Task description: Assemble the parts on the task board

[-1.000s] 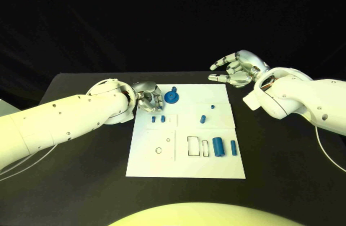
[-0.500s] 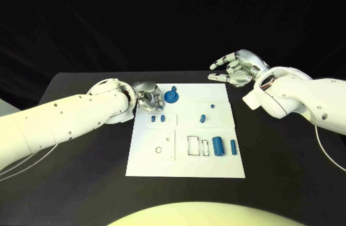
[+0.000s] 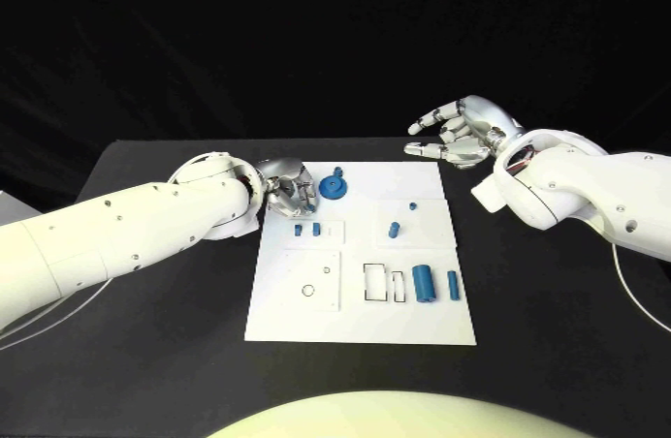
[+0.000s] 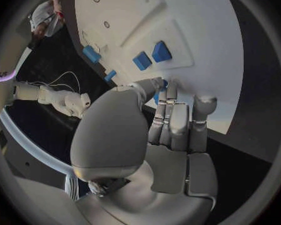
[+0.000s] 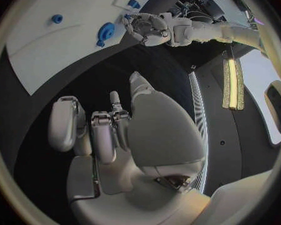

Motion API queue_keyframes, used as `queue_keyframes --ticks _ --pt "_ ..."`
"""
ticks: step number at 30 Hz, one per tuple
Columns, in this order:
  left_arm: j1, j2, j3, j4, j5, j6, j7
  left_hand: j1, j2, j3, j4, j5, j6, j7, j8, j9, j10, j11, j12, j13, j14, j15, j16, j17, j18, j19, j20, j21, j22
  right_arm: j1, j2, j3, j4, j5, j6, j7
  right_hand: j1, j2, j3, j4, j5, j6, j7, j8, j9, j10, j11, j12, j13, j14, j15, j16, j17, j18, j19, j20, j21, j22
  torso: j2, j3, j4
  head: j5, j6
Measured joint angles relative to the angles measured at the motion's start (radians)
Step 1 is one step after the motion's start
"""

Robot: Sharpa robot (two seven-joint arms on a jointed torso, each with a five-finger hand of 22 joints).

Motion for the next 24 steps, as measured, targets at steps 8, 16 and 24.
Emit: queue_keyframes --ticks 8,16,24 --pt "-0.004 -0.003 -0.001 -0.002 0.001 -0.002 0.001 0.006 0.006 0.009 -0.016 0.0 -0.02 0.012 -0.043 -0.013 0.004 0.004 -0.024 -0.003 0.0 0.0 0.0 -0.003 0.0 0.0 0.0 0.0 -0.001 0.0 -0.001 0.0 0.0 0.0 0.0 0.0 0.0 0.0 0.0 0.0 0.0 0.0 0.0 0.0 0.0 0.0 0.0 0.0 0.0 0.0 0.0 0.0 0.0 0.0 0.0 0.0 0.0 0.0 0.0 0.0002 0.0007 -0.001 0.002" --pt "-0.006 -0.001 -0.002 -0.003 0.002 -0.002 -0.001 -0.003 -0.003 0.009 -0.016 0.0 -0.02 0.012 -0.044 -0.016 0.004 0.004 -0.024 -0.003 0.0 0.0 0.0 -0.005 0.0 0.0 0.0 0.0 0.0 0.0 0.0 0.0 0.0 0.0 0.0 0.0 0.0 0.0 0.0 0.0 0.0 0.0 0.0 0.0 0.0 0.0 0.0 0.0 0.0 0.0 0.0 0.0 0.0 0.0 0.0 0.0 0.0 0.0 0.0 0.0006 -0.0005 0.001 0.002" --pt "-0.006 0.001 -0.002 -0.003 0.003 -0.001 -0.001 -0.003 -0.003 0.009 -0.016 0.001 -0.02 0.012 -0.046 -0.015 0.011 0.004 -0.024 -0.003 0.0 0.0 0.0 -0.006 0.0 0.0 0.0 0.0 0.002 0.0 -0.001 0.0 -0.001 0.0 0.0 0.0 0.0 0.0 0.0 0.0 0.0 0.0 0.0 0.0 0.0 0.0 0.0 0.0 0.0 0.0 0.0 0.0 0.0 0.0 0.0 0.0 0.0 0.0 0.0 0.0011 -0.0006 0.001 0.002"
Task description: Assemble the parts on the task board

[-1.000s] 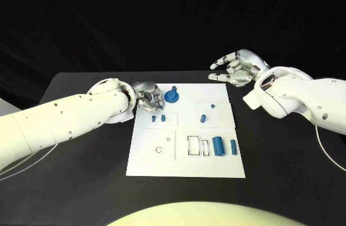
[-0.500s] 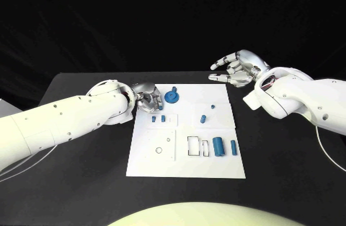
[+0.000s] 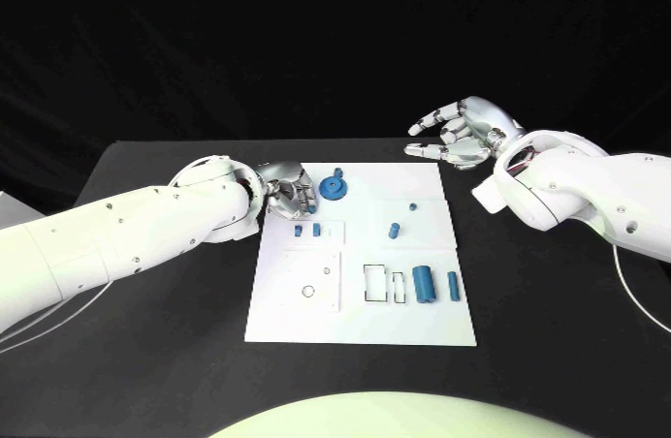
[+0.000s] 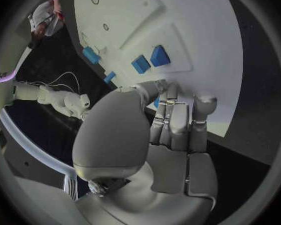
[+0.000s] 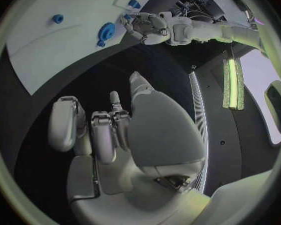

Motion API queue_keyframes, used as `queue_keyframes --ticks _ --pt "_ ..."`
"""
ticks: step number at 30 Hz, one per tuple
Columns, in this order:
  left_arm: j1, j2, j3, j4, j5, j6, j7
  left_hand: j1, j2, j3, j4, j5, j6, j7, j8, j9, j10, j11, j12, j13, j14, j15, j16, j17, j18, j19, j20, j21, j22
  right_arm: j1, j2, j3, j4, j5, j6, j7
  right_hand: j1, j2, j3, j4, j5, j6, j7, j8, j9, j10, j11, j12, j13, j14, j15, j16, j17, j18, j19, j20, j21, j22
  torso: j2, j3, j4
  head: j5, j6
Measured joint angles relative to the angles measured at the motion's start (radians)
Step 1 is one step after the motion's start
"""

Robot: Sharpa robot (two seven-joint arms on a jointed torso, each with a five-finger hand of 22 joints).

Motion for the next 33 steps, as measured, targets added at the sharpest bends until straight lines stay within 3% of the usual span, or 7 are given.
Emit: queue_keyframes --ticks 16,21,23,27,30,32,33 --pt "-0.002 -0.008 -0.001 -0.002 0.001 0.003 -0.009 -0.004 -0.004 -0.006 -0.005 0.0 -0.004 0.004 -0.023 -0.005 0.006 0.006 -0.008 0.001 0.0 0.0 0.0 -0.001 0.0 0.0 0.0 0.0 0.001 0.0 -0.001 0.0 0.0 0.0 0.0 0.0 0.0 0.0 0.0 0.0 0.0 0.0 0.0 0.008 0.0 0.0 0.0 0.0 0.0 0.0 0.0 0.0 0.0 0.0 0.0 0.0 -0.004 0.0 0.0 -0.0011 0.0005 -0.002 0.001" --pt "-0.002 -0.016 0.0 -0.002 0.001 0.002 -0.01 -0.012 -0.012 -0.005 -0.011 0.0 -0.068 0.012 -0.078 -0.025 0.011 0.003 -0.024 0.001 -0.004 0.004 0.0 -0.005 0.0 -0.004 0.004 0.0 -0.003 0.0 -0.002 0.0 -0.002 -0.002 0.003 -0.003 0.0 0.0 0.0 0.0 0.0 -0.012 0.001 0.008 0.0 -0.055 0.004 -0.075 0.0 0.0 0.0 -0.005 0.0 0.0 -0.004 -0.004 -0.026 0.0 0.0 -0.0016 0.0006 -0.002 0.001" --pt "-0.002 -0.023 0.001 -0.002 0.002 0.0 -0.01 -0.023 -0.023 -0.005 -0.011 0.0 -0.102 0.013 -0.103 -0.035 0.01 0.004 -0.039 0.001 -0.01 0.01 0.0 -0.023 0.0 -0.022 0.007 -0.014 -0.02 0.0 -0.003 0.0 -0.004 -0.007 0.007 -0.005 0.015 0.001 0.002 -0.002 0.0 -0.017 -0.003 0.008 0.0 -0.179 0.004 -0.233 -0.074 -0.002 0.002 -0.017 0.0 0.002 -0.021 -0.005 -0.059 0.0 0.0 -0.0016 0.0006 -0.002 0.002" --pt "-0.002 -0.041 0.005 -0.001 0.009 -0.01 -0.009 -0.035 -0.035 -0.017 -0.008 0.0 -0.133 0.019 -0.128 -0.045 -0.03 0.018 -0.071 -0.01 -0.051 0.021 -0.027 -0.089 0.0 -0.068 0.009 -0.054 -0.073 0.0 -0.008 0.0 -0.01 -0.04 0.02 -0.014 0.094 -0.006 0.063 -0.004 0.0 -0.021 -0.008 0.02 0.0 -0.397 0.012 -0.652 -0.436 -0.002 -0.004 -0.046 0.0 0.016 -0.04 -0.015 -0.116 -0.017 0.0 -0.0022 0.0004 -0.004 0.005" --pt "-0.002 -0.056 0.011 0.0 0.019 -0.023 -0.008 -0.035 -0.036 -0.024 -0.004 0.0 -0.136 0.022 -0.128 -0.046 -0.053 0.031 -0.082 -0.016 -0.083 0.029 -0.048 -0.146 0.001 -0.102 0.014 -0.084 -0.112 0.0 -0.013 0.0 -0.015 -0.087 0.036 -0.024 0.139 -0.044 0.166 0.002 0.0 0.007 -0.007 0.02 -0.005 -0.403 0.008 -0.898 -0.665 -0.002 -0.006 -0.054 0.0 0.016 -0.041 -0.016 -0.129 -0.021 0.0 -0.0022 0.0005 -0.007 0.007" --pt "-0.002 -0.068 0.016 0.004 0.028 -0.035 -0.006 -0.036 -0.036 -0.026 -0.007 0.0 -0.139 0.025 -0.131 -0.046 -0.067 0.034 -0.081 -0.016 -0.108 0.032 -0.064 -0.19 0.023 -0.129 0.017 -0.109 -0.145 0.0 -0.016 -0.001 -0.018 -0.129 0.051 -0.032 0.143 -0.062 0.223 0.0 0.0 0.018 -0.007 0.02 -0.01 -0.402 0.005 -0.989 -0.756 -0.002 -0.006 -0.054 0.0 0.016 -0.041 -0.016 -0.131 -0.02 0.0 -0.0023 0.0005 -0.01 0.01" --pt "-0.002 -0.071 0.018 0.005 0.031 -0.039 -0.006 -0.035 -0.036 -0.026 -0.007 0.0 -0.139 0.025 -0.132 -0.046 -0.069 0.035 -0.081 -0.016 -0.113 0.034 -0.067 -0.197 0.023 -0.133 0.017 -0.113 -0.151 0.0 -0.017 -0.001 -0.019 -0.142 0.056 -0.035 0.14 -0.071 0.239 -0.001 0.0 0.018 -0.007 0.02 -0.011 -0.402 0.005 -1.014 -0.781 -0.002 -0.006 -0.054 0.0 0.016 -0.041 -0.016 -0.134 -0.019 -0.001 -0.0024 0.0005 -0.01 0.011"
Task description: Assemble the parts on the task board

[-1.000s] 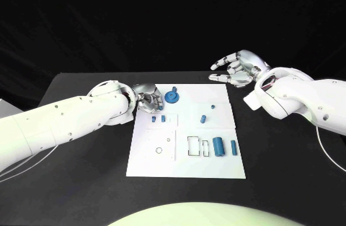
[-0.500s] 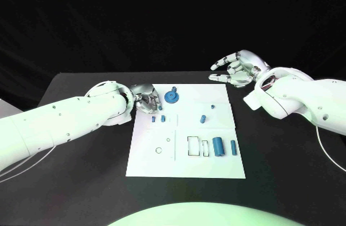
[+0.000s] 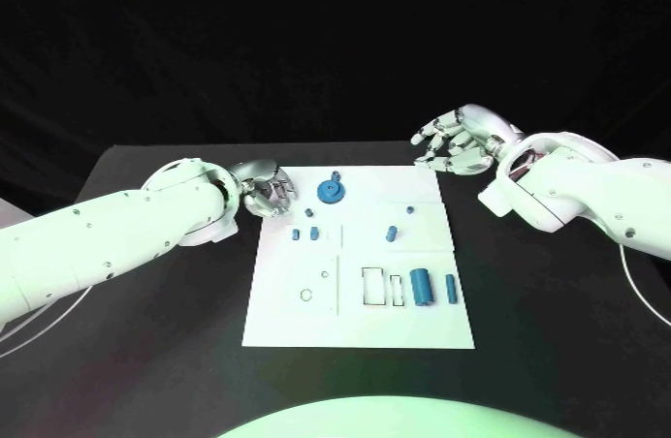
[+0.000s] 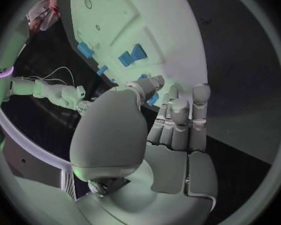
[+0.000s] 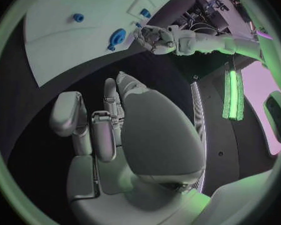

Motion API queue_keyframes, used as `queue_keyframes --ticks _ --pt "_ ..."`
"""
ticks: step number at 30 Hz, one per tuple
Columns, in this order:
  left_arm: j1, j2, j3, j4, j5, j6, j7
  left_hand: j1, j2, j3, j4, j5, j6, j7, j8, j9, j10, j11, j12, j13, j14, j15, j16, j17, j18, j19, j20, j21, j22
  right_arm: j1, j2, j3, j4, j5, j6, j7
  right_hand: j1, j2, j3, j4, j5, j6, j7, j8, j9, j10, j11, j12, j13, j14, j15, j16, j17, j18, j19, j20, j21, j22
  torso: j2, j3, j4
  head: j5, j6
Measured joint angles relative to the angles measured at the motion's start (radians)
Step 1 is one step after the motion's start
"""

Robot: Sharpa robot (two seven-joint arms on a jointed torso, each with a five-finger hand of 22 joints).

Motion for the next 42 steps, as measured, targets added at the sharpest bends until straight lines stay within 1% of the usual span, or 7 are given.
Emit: queue_keyframes --ticks 5,10,15,20,26,30,42 --pt "0.0 -0.023 0.008 0.007 0.032 -0.028 0.005 0.0 0.0 0.0 0.0 0.0 0.0 0.0 0.0 0.0 -0.002 0.002 0.0 0.0 -0.008 0.001 -0.005 -0.018 0.0 -0.005 0.003 -0.008 -0.012 -0.004 -0.004 -0.001 -0.004 -0.105 0.036 -0.023 -0.039 -0.042 0.084 -0.009 -0.012 0.017 0.002 -0.005 -0.005 0.008 0.004 -0.139 -0.147 0.0 0.008 -0.004 0.001 0.0 0.0 0.008 -0.009 0.003 0.0 0.0002 0.0002 -0.001 0.006" --pt "0.001 -0.041 0.011 0.014 0.071 -0.046 0.013 0.0 0.0 0.0 0.0 0.0 0.006 0.006 0.0 0.0 -0.009 0.003 0.0 0.0 -0.02 0.005 -0.013 -0.04 0.0 -0.022 0.004 -0.022 -0.029 -0.013 -0.005 -0.002 -0.004 -0.204 0.061 -0.045 -0.047 -0.051 0.115 -0.024 -0.018 0.03 0.003 -0.005 -0.005 0.012 0.008 -0.183 -0.202 -0.002 0.01 -0.004 0.001 0.0 -0.003 0.011 -0.012 0.009 0.0 0.0001 0.0001 0.001 0.009" --pt "0.001 -0.072 0.014 0.03 0.194 -0.061 0.053 0.008 0.008 0.0 0.0 0.0 0.05 0.019 0.019 0.005 -0.018 0.011 0.012 0.002 -0.141 0.013 -0.107 -0.23 0.016 -0.088 0.013 -0.089 -0.1 -0.022 -0.001 -0.003 0.002 -0.324 0.081 -0.069 -0.053 -0.057 0.146 -0.041 -0.019 0.049 0.001 -0.005 -0.005 0.033 0.004 -0.214 -0.243 -0.002 0.01 -0.004 0.001 0.0 0.0 0.015 -0.005 0.016 0.001 0.0008 -0.0011 -0.002 0.015" --pt "0.0 -0.107 0.014 0.051 0.409 -0.054 0.14 0.013 0.013 0.0 0.0 0.0 0.059 0.021 0.023 0.004 -0.018 0.011 0.032 0.002 -0.219 0.015 -0.201 -0.3 0.016 -0.132 0.015 -0.143 -0.13 -0.03 0.007 -0.003 0.013 -0.428 0.096 -0.092 -0.066 -0.07 0.171 -0.051 -0.019 0.062 -0.005 -0.005 -0.005 0.048 0.001 -0.249 -0.288 -0.002 0.01 -0.004 0.001 0.0 0.004 0.011 -0.005 0.02 0.001 0.001 -0.0012 -0.017 0.02" --pt "0.0 -0.146 0.015 0.085 0.723 -0.007 0.275 0.004 0.022 -0.036 0.011 0.0 0.063 0.023 0.024 0.001 -0.018 0.011 0.036 0.002 -0.253 0.02 -0.258 -0.331 0.016 -0.157 0.022 -0.198 -0.162 -0.049 0.027 -0.005 0.02 -0.549 0.118 -0.128 -0.085 -0.087 0.174 -0.054 -0.027 0.063 -0.005 -0.01 -0.005 0.049 0.002 -0.284 -0.325 -0.002 0.009 -0.004 0.001 0.0 0.004 0.011 -0.005 0.02 0.002 0.0002 -0.0004 -0.036 0.023" --pt "0.0 -0.167 0.015 0.109 0.88 0.027 0.35 -0.011 0.021 -0.061 0.02 0.0 0.067 0.02 0.025 0.002 -0.018 0.011 0.037 0.0 -0.277 0.024 -0.279 -0.342 0.016 -0.166 0.027 -0.234 -0.185 -0.061 0.04 -0.007 0.017 -0.615 0.132 -0.153 -0.098 -0.084 0.171 -0.057 -0.033 0.063 -0.005 -0.014 -0.005 0.045 0.006 -0.305 -0.347 -0.002 0.009 -0.004 0.001 0.0 0.004 0.011 -0.012 0.019 0.002 -0.0007 0.0005 -0.042 0.024" --pt "0.0 -0.193 0.015 0.146 1.054 0.066 0.443 -0.011 0.021 -0.086 0.025 0.0 0.085 0.016 0.042 0.005 -0.001 0.013 0.055 0.004 -0.284 0.024 -0.29 -0.35 0.016 -0.165 0.027 -0.271 -0.214 -0.082 0.068 -0.009 0.01 -0.712 0.166 -0.199 -0.106 -0.084 0.151 -0.077 -0.033 0.073 0.005 -0.016 -0.005 0.036 0.016 -0.318 -0.366 -0.002 0.017 -0.008 0.0 0.0 0.004 0.011 -0.024 0.015 0.001 -0.0006 0.0008 -0.042 0.023"
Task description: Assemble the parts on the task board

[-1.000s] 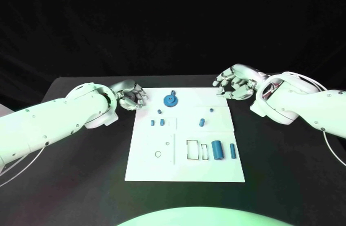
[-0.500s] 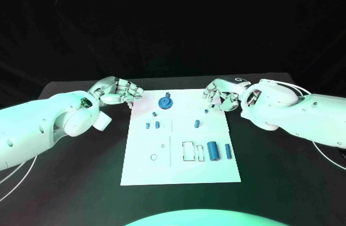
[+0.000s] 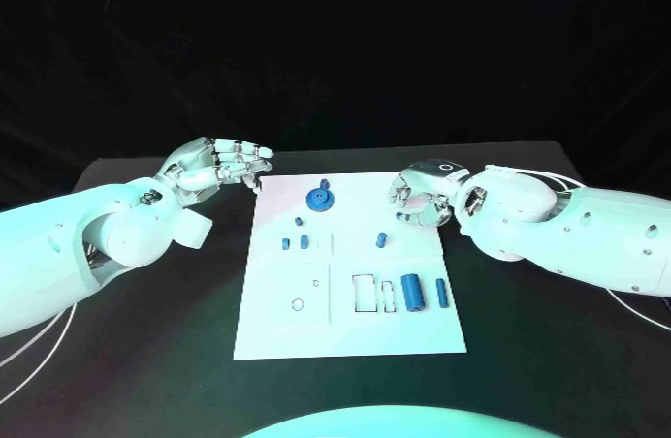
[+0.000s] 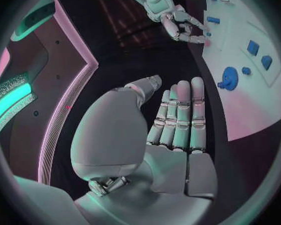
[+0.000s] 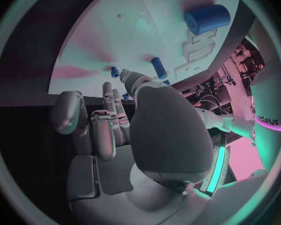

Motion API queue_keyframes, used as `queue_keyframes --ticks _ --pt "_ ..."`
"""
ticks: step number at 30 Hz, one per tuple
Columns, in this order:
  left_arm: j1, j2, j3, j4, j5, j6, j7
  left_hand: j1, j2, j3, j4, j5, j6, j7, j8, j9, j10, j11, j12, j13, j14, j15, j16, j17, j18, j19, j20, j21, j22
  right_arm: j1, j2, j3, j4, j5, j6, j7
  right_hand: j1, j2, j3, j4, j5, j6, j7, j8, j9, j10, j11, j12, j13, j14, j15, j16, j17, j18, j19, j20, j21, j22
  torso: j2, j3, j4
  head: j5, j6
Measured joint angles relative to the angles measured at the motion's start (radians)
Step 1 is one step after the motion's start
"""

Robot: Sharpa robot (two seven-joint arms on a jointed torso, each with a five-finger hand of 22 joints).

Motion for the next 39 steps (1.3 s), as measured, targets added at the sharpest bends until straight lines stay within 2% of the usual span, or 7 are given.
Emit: queue_keyframes --ticks 13,19,21,31,33,39 --pt "0.0 -0.007 0.0 0.005 0.038 0.004 0.025 0.0 0.0 0.0 0.0 0.0 0.003 0.003 0.0 0.0 0.0 0.0 0.0 0.0 0.0 0.0 -0.004 -0.001 0.0 0.0 0.0 0.0 -0.001 -0.015 0.021 -0.001 -0.022 -0.063 0.021 -0.034 -0.004 0.004 0.0 -0.006 0.0 0.019 -0.008 0.0 0.0 0.007 0.0 0.0 -0.012 0.0 0.0 0.0 0.0 0.0 0.0 0.0 0.0 0.002 0.0 0.0017 0.0 -0.002 -0.001" --pt "0.0 -0.008 0.0 0.005 0.042 0.004 0.027 0.0 0.0 0.0 0.0 0.0 0.007 0.0 0.0 0.0 0.0 0.0 0.0 0.001 0.0 0.0 -0.004 -0.001 0.0 0.0 0.0 -0.004 -0.001 -0.021 0.028 0.0 -0.024 -0.076 0.025 -0.038 -0.007 0.023 0.049 -0.015 -0.018 0.065 -0.022 0.012 0.006 0.071 -0.014 0.0 -0.023 0.001 -0.001 0.0 0.0 0.0 0.005 -0.006 0.016 0.005 0.0 0.0019 -0.0003 0.0 -0.002" --pt "0.0 -0.008 0.0 0.005 0.043 0.004 0.028 0.0 0.0 0.0 0.0 0.0 0.007 0.0 0.0 0.0 0.0 0.0 0.0 0.001 0.0 0.0 -0.004 -0.001 0.0 0.0 0.0 -0.004 -0.002 -0.023 0.031 0.001 -0.025 -0.079 0.025 -0.039 -0.009 0.025 0.057 -0.018 -0.022 0.077 -0.027 0.016 0.009 0.086 -0.022 0.004 -0.025 0.0 -0.008 0.0 0.0 0.0 0.005 -0.006 0.016 0.005 0.0 0.0018 -0.0007 0.002 -0.003" --pt "0.0 -0.008 0.0 0.005 0.046 0.004 0.028 0.0 0.0 -0.003 -0.003 0.0 0.007 0.0 0.0 0.001 0.0 0.0 0.0 0.001 0.0 0.0 -0.004 -0.001 0.0 0.0 0.0 -0.004 -0.002 -0.025 0.037 0.003 -0.03 -0.086 0.024 -0.04 -0.017 0.034 0.088 -0.026 -0.027 0.094 -0.037 0.024 0.015 0.114 -0.03 0.005 -0.029 0.0 -0.015 0.0 0.0 0.0 0.012 -0.013 0.019 0.005 0.0 0.0018 -0.0006 0.003 -0.005" --pt "0.0 -0.008 0.0 0.005 0.046 0.004 0.029 0.0 0.0 -0.003 -0.003 0.0 0.007 0.0 0.0 0.001 0.0 0.0 0.0 0.001 0.0 0.0 -0.004 -0.001 0.0 0.0 0.0 -0.004 -0.002 -0.026 0.04 0.004 -0.034 -0.086 0.023 -0.041 -0.016 0.053 0.109 -0.032 -0.045 0.103 -0.036 0.028 0.018 0.124 -0.032 -0.001 -0.031 0.0 -0.015 0.0 0.0 0.0 0.013 -0.013 0.023 0.005 0.0 0.0018 -0.0006 0.003 -0.005" --pt "0.0 -0.008 0.0 0.005 0.047 0.004 0.029 0.004 0.004 -0.003 -0.003 0.0 0.007 0.0 0.004 0.001 0.0 0.0 0.004 0.001 0.0 0.0 -0.004 -0.002 0.0 0.0 0.0 -0.004 -0.004 -0.029 0.048 0.006 -0.039 -0.087 0.023 -0.044 -0.015 0.068 0.157 -0.068 -0.06 0.108 -0.033 0.035 0.027 0.139 -0.033 -0.012 -0.037 0.003 -0.019 0.0 0.0 0.0 0.016 -0.016 0.024 0.005 0.0 0.0013 -0.0005 0.003 -0.007"
